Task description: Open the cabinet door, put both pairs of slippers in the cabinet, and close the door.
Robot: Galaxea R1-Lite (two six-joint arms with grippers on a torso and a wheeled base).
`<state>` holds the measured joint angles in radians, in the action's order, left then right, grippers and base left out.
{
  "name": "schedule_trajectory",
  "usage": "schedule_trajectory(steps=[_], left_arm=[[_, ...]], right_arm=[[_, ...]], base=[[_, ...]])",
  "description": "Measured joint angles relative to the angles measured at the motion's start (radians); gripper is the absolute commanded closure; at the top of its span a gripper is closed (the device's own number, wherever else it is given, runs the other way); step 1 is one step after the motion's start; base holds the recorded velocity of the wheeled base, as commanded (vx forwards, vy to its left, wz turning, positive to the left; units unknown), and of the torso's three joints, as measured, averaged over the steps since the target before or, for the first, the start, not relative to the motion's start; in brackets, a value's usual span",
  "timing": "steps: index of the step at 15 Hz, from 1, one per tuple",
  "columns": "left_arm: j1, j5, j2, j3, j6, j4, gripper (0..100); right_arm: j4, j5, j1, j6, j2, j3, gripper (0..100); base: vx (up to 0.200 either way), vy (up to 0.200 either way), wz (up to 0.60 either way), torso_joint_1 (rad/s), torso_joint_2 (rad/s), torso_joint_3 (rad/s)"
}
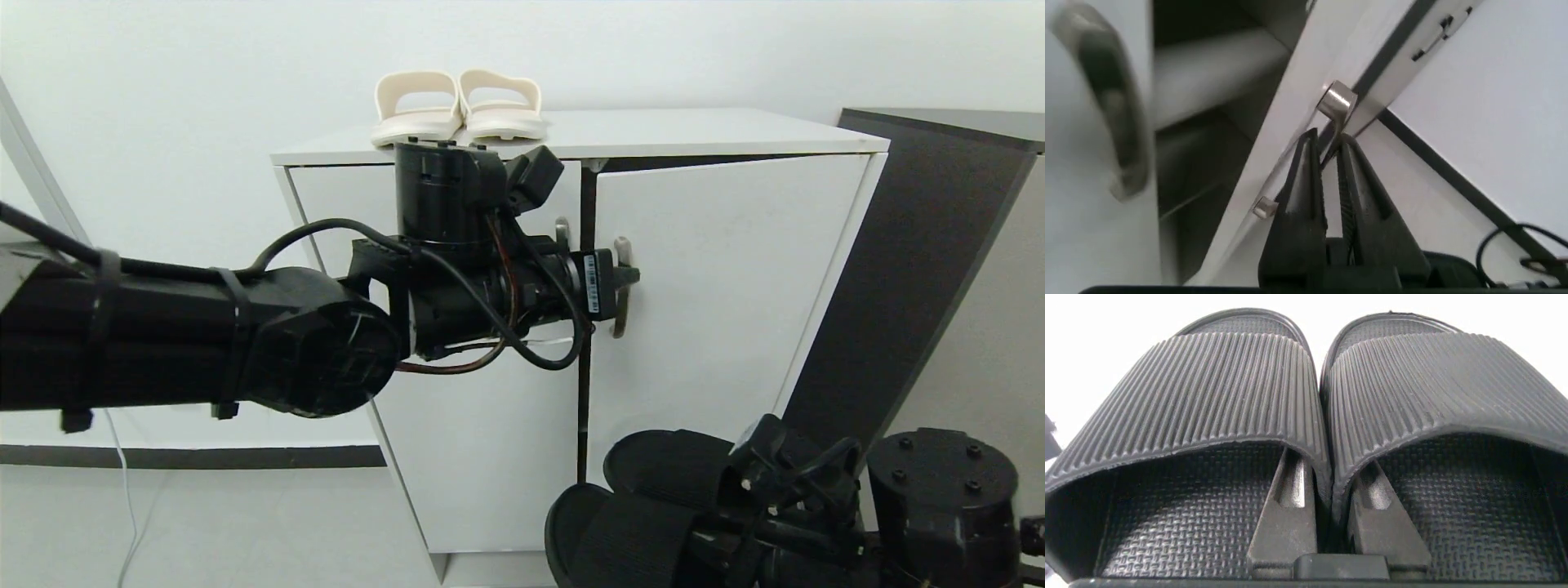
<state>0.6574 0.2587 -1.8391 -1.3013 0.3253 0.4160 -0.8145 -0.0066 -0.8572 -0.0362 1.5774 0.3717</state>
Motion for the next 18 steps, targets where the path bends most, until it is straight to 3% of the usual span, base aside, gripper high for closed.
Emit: schedule_trajectory(steps=[8, 11, 18], left_arm=[[0.006, -0.001, 0.176, 0.169, 0.001, 0.021, 100], [-0.021, 0.007, 0.159, 0.150, 0.006, 0.072, 100], [-0.076, 0.003, 0.079, 0.033, 0.007, 0.069, 100]], right_arm=[[0.000, 0.033, -0.007, 0.044, -0.029, -0.027, 100], [0.000, 0.033, -0.009, 0.044, -0.030, -0.028, 100], [0.000, 0.032, -0.009, 0.043, -0.028, -0.028, 100]], base=[[0.000, 0.000, 0.00, 0.000, 0.00, 0.000], [0.000, 0.000, 0.00, 0.000, 0.00, 0.000], [0.000, 0.000, 0.00, 0.000, 0.00, 0.000]])
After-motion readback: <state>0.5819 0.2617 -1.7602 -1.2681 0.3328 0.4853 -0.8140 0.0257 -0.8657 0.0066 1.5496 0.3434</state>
